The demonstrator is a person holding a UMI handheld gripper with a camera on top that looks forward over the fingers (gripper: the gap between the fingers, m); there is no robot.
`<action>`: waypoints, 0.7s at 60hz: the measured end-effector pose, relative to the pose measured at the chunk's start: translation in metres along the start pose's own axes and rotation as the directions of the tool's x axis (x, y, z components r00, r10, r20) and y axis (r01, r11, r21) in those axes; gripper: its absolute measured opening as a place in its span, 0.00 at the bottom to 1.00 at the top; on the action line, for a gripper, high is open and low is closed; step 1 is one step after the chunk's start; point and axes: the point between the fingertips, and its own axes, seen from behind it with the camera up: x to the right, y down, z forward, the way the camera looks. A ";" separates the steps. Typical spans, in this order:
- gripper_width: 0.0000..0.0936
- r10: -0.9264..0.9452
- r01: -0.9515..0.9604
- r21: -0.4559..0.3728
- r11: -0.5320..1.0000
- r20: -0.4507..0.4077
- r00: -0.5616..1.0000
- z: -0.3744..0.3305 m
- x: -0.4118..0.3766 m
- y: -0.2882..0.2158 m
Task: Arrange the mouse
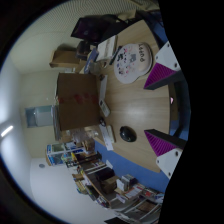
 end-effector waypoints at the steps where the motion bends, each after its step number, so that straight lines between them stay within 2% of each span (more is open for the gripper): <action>1: 0.87 -0.004 0.004 0.002 1.000 0.003 1.000 0.002 -0.005 0.003; 11: 0.88 -0.015 0.015 0.004 1.000 0.058 0.998 0.025 -0.033 0.004; 22: 0.87 -0.052 0.053 -0.002 0.999 0.143 0.988 0.090 -0.088 0.015; 40: 0.87 -0.110 0.119 -0.048 0.992 0.165 0.980 0.202 -0.135 0.027; 41: 0.94 -0.108 0.118 -0.054 0.991 0.167 0.980 0.207 -0.137 0.028; 42: 0.90 -0.111 0.119 -0.041 0.992 0.161 0.981 0.212 -0.137 0.024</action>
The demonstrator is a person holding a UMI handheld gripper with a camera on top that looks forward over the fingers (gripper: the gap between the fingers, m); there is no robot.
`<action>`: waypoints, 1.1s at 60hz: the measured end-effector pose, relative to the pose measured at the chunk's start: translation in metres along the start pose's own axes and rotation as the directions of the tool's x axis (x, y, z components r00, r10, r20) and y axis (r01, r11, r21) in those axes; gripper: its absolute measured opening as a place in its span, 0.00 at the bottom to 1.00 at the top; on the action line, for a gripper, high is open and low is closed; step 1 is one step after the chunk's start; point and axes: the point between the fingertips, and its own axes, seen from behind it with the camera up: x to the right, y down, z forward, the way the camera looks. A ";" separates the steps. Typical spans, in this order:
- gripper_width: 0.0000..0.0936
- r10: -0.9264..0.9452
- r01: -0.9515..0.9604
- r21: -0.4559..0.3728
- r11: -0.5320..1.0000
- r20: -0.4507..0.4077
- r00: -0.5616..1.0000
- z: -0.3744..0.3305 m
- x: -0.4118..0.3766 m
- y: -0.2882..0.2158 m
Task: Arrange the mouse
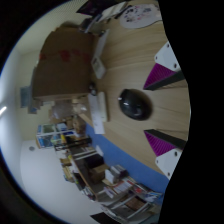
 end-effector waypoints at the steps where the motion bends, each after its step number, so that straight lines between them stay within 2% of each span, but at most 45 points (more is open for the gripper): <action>1: 0.87 -0.004 0.004 0.020 1.000 -0.005 1.000 0.005 0.001 -0.006; 14: 0.84 -0.020 0.024 0.049 0.999 -0.087 0.996 0.051 0.012 -0.037; 15: 0.88 -0.023 0.028 0.049 0.998 -0.096 0.995 0.053 0.013 -0.039; 16: 0.80 -0.025 0.030 0.044 0.999 -0.106 0.994 0.055 0.014 -0.039; 17: 0.82 -0.023 0.028 0.046 0.999 -0.109 0.994 0.057 0.014 -0.041; 18: 0.78 -0.017 0.022 0.045 0.999 -0.110 0.994 0.058 0.013 -0.042; 20: 0.65 -0.006 0.011 0.046 0.999 -0.116 0.993 0.060 0.013 -0.044; 24: 0.61 -0.011 0.015 0.037 0.999 -0.123 0.992 0.061 0.013 -0.043; 32: 0.45 0.020 -0.021 -0.015 1.000 -0.109 0.994 0.062 0.013 -0.041; 38: 0.41 -0.030 0.027 -0.045 0.999 -0.073 0.997 0.052 0.002 -0.043; 42: 0.41 -0.049 0.049 0.011 0.999 -0.027 0.998 0.025 -0.008 -0.066; 46: 0.41 -0.061 0.063 0.111 0.992 -0.022 0.998 -0.013 0.001 -0.110; 51: 0.40 -0.043 0.052 0.257 0.965 -0.039 0.998 -0.068 0.044 -0.170; 54: 0.40 -0.022 0.055 0.337 0.940 -0.101 0.995 -0.099 0.093 -0.201; 56: 0.40 -0.013 0.069 0.359 0.931 -0.155 0.988 -0.116 0.132 -0.209; 61: 0.40 0.010 0.075 0.331 0.941 -0.249 0.968 -0.134 0.221 -0.189; 66: 0.40 0.032 0.037 0.235 0.971 -0.285 0.958 -0.123 0.293 -0.134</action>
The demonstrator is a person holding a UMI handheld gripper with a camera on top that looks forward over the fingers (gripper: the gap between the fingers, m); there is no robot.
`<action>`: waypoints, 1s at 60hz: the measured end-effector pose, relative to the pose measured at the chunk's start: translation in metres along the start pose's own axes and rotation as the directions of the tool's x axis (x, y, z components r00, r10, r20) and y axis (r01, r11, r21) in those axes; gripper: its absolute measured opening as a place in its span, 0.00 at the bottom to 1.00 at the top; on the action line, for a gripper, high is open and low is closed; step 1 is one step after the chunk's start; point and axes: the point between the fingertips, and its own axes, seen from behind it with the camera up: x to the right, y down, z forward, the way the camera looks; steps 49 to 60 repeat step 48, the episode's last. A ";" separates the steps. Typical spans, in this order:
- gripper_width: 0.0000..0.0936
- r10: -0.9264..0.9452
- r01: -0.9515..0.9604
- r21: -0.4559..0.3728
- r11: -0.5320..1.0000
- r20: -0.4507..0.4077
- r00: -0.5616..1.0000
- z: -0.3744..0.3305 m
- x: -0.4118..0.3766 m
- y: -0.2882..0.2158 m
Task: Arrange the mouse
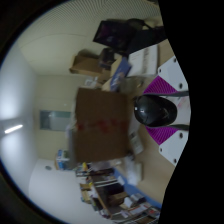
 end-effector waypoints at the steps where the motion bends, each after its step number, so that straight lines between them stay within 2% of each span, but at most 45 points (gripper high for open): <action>1: 0.40 -0.005 0.004 -0.029 1.000 -0.009 1.000 0.004 0.011 0.016; 4: 0.40 -0.021 0.018 -0.121 0.993 -0.023 1.000 0.014 0.038 0.063; 11: 0.40 -0.009 0.007 -0.232 0.973 -0.007 1.000 0.033 0.066 0.133; 15: 0.43 0.004 -0.003 -0.273 0.962 0.005 1.000 0.037 0.073 0.155; 16: 0.42 0.023 -0.019 -0.243 0.970 0.012 1.000 0.041 0.074 0.152; 20: 0.45 0.080 -0.068 -0.264 0.962 0.037 0.996 0.040 0.073 0.158; 21: 0.52 0.087 -0.073 -0.262 0.962 0.042 0.995 0.041 0.073 0.156; 27: 0.66 0.059 -0.040 -0.303 0.952 0.054 0.997 0.041 0.074 0.157; 32: 0.97 0.092 -0.072 -0.331 0.941 0.046 0.995 0.028 0.069 0.154; 34: 0.92 0.102 -0.082 -0.323 0.943 0.045 0.994 0.018 0.067 0.148; 37: 0.89 0.110 -0.091 -0.307 0.947 0.043 0.993 -0.001 0.062 0.137; 47: 0.90 0.182 -0.174 -0.264 0.949 0.009 0.983 -0.090 0.046 0.105; 60: 0.90 0.191 -0.183 -0.260 0.948 0.006 0.982 -0.094 0.045 0.105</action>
